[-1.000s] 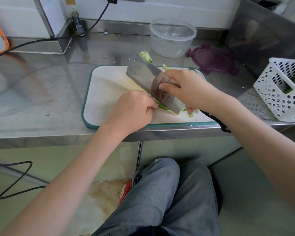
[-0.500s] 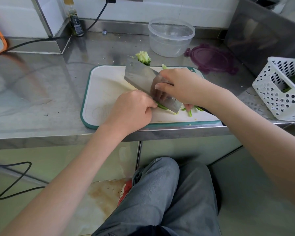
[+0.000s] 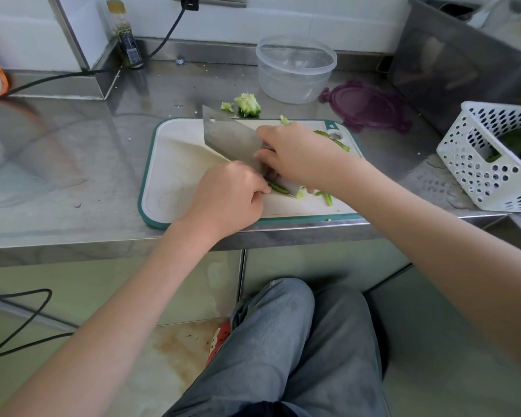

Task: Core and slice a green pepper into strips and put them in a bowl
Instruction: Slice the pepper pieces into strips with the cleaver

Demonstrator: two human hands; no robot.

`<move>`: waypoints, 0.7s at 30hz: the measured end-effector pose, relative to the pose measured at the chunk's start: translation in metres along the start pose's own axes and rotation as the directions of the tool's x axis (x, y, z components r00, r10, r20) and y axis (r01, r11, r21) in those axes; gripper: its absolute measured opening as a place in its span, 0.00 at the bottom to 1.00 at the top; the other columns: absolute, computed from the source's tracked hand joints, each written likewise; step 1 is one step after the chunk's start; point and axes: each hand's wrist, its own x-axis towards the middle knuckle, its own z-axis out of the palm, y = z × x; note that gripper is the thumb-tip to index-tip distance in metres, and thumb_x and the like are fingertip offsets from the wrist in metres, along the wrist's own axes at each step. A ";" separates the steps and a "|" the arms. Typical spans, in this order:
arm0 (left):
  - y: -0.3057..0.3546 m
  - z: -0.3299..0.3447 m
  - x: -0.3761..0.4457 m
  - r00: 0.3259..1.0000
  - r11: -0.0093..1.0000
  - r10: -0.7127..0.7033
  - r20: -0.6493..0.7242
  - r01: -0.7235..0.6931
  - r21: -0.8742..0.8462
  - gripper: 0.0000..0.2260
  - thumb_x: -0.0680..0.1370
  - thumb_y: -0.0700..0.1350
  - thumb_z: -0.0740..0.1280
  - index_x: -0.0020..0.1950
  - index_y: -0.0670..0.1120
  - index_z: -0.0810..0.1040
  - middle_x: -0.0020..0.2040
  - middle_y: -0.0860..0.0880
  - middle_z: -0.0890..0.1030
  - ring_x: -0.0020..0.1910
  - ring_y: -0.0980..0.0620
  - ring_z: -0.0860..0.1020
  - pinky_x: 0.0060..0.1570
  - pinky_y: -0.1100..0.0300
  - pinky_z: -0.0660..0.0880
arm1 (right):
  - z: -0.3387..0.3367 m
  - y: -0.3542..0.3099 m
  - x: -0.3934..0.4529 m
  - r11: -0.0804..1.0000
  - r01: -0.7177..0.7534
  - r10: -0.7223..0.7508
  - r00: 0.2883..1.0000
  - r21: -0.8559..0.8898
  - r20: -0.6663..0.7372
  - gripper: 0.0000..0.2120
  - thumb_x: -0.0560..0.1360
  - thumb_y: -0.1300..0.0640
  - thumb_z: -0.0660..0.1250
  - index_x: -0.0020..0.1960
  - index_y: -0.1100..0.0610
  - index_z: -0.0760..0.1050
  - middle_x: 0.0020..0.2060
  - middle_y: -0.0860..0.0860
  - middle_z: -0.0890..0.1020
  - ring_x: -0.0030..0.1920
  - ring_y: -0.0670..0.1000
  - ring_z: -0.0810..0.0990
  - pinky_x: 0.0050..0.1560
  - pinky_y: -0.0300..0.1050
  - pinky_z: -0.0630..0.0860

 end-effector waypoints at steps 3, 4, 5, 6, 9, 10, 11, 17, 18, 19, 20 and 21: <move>0.002 -0.001 0.000 0.999 0.999 0.043 -0.016 -0.042 0.015 0.20 0.67 0.43 0.53 0.38 0.44 0.85 0.36 0.46 0.84 0.36 0.44 0.82 0.32 0.52 0.79 | -0.001 0.001 0.000 0.999 -0.011 0.012 1.000 0.043 -0.020 0.10 0.82 0.52 0.55 0.46 0.58 0.64 0.43 0.56 0.76 0.22 0.52 0.72 0.16 0.39 0.65; 0.003 0.000 -0.001 0.997 0.998 0.067 -0.022 -0.067 0.019 0.19 0.67 0.42 0.54 0.39 0.44 0.85 0.36 0.47 0.84 0.37 0.44 0.81 0.32 0.53 0.79 | -0.001 0.003 -0.001 0.998 -0.015 0.017 0.999 0.056 -0.032 0.10 0.82 0.52 0.55 0.46 0.58 0.64 0.41 0.55 0.75 0.21 0.51 0.71 0.16 0.38 0.64; 0.002 0.001 -0.002 0.995 0.996 0.092 -0.024 -0.091 0.016 0.19 0.67 0.42 0.54 0.40 0.44 0.86 0.38 0.48 0.84 0.38 0.45 0.82 0.33 0.54 0.79 | 0.000 0.004 -0.001 0.998 -0.018 0.020 0.999 0.061 -0.039 0.10 0.82 0.52 0.55 0.45 0.58 0.63 0.39 0.54 0.74 0.21 0.50 0.71 0.16 0.38 0.64; 0.002 0.001 -0.002 0.994 0.994 0.110 -0.021 -0.110 0.005 0.19 0.67 0.41 0.54 0.41 0.44 0.86 0.39 0.48 0.85 0.40 0.45 0.82 0.35 0.54 0.80 | 0.001 0.005 -0.002 0.998 -0.021 0.024 0.999 0.062 -0.040 0.10 0.82 0.52 0.55 0.45 0.57 0.63 0.38 0.54 0.73 0.20 0.50 0.71 0.17 0.38 0.63; 0.000 0.002 0.000 0.992 0.992 0.123 0.009 -0.123 -0.024 0.20 0.67 0.41 0.53 0.42 0.42 0.86 0.40 0.46 0.85 0.42 0.45 0.81 0.36 0.52 0.80 | 0.002 0.007 0.003 0.991 -0.051 0.053 0.999 0.127 -0.014 0.13 0.81 0.51 0.56 0.40 0.55 0.62 0.36 0.52 0.72 0.16 0.49 0.71 0.15 0.36 0.62; 0.001 0.002 0.000 0.993 0.993 0.116 0.023 -0.115 -0.029 0.21 0.67 0.41 0.52 0.43 0.41 0.86 0.41 0.46 0.85 0.42 0.44 0.82 0.37 0.51 0.80 | 0.000 0.009 0.004 0.985 -0.068 0.067 0.998 0.158 0.008 0.15 0.81 0.50 0.56 0.38 0.54 0.61 0.35 0.52 0.71 0.15 0.48 0.71 0.13 0.36 0.62; 0.001 0.001 0.000 0.994 0.994 0.105 0.035 -0.104 -0.035 0.22 0.67 0.41 0.52 0.43 0.41 0.86 0.41 0.46 0.85 0.42 0.45 0.82 0.38 0.51 0.80 | -0.003 0.011 0.003 0.983 -0.079 0.075 0.997 0.164 0.033 0.15 0.81 0.50 0.57 0.37 0.53 0.61 0.35 0.51 0.71 0.16 0.48 0.73 0.12 0.36 0.62; 0.001 0.001 0.001 0.997 0.996 0.066 0.048 -0.062 -0.070 0.22 0.66 0.42 0.51 0.44 0.42 0.85 0.41 0.46 0.85 0.43 0.44 0.81 0.41 0.52 0.80 | -0.002 0.016 -0.005 0.998 -0.051 0.051 0.999 0.042 -0.017 0.12 0.81 0.49 0.56 0.43 0.57 0.63 0.37 0.52 0.72 0.25 0.54 0.74 0.15 0.40 0.65; 0.001 0.000 0.002 0.997 0.996 0.065 0.042 -0.062 -0.068 0.22 0.67 0.41 0.52 0.44 0.42 0.85 0.41 0.46 0.85 0.42 0.44 0.81 0.42 0.52 0.80 | 0.000 0.014 -0.003 0.996 -0.049 0.051 0.998 0.068 -0.031 0.13 0.81 0.49 0.56 0.43 0.56 0.63 0.36 0.51 0.71 0.23 0.53 0.74 0.15 0.38 0.63; 0.001 0.000 0.002 0.997 0.996 0.061 0.040 -0.058 -0.066 0.21 0.67 0.40 0.52 0.44 0.42 0.85 0.41 0.46 0.85 0.42 0.43 0.81 0.43 0.51 0.80 | 0.000 0.013 0.000 0.995 -0.047 0.050 0.998 0.093 -0.030 0.13 0.81 0.49 0.57 0.42 0.56 0.63 0.35 0.51 0.71 0.21 0.52 0.73 0.15 0.37 0.62; 0.001 -0.001 0.003 0.998 0.996 0.051 0.040 -0.048 -0.069 0.20 0.67 0.39 0.54 0.44 0.42 0.85 0.41 0.45 0.85 0.42 0.43 0.81 0.44 0.51 0.80 | -0.002 0.012 0.004 0.994 -0.044 0.046 0.999 0.101 -0.023 0.13 0.81 0.49 0.57 0.41 0.56 0.63 0.35 0.51 0.70 0.20 0.51 0.73 0.15 0.37 0.62; 0.001 -0.002 0.004 0.999 0.996 0.034 0.042 -0.031 -0.078 0.18 0.67 0.37 0.56 0.43 0.42 0.85 0.42 0.45 0.85 0.42 0.43 0.81 0.44 0.51 0.79 | -0.004 0.013 0.008 0.995 -0.042 0.044 0.999 0.092 -0.013 0.14 0.81 0.49 0.57 0.39 0.55 0.62 0.35 0.52 0.70 0.21 0.51 0.73 0.16 0.37 0.63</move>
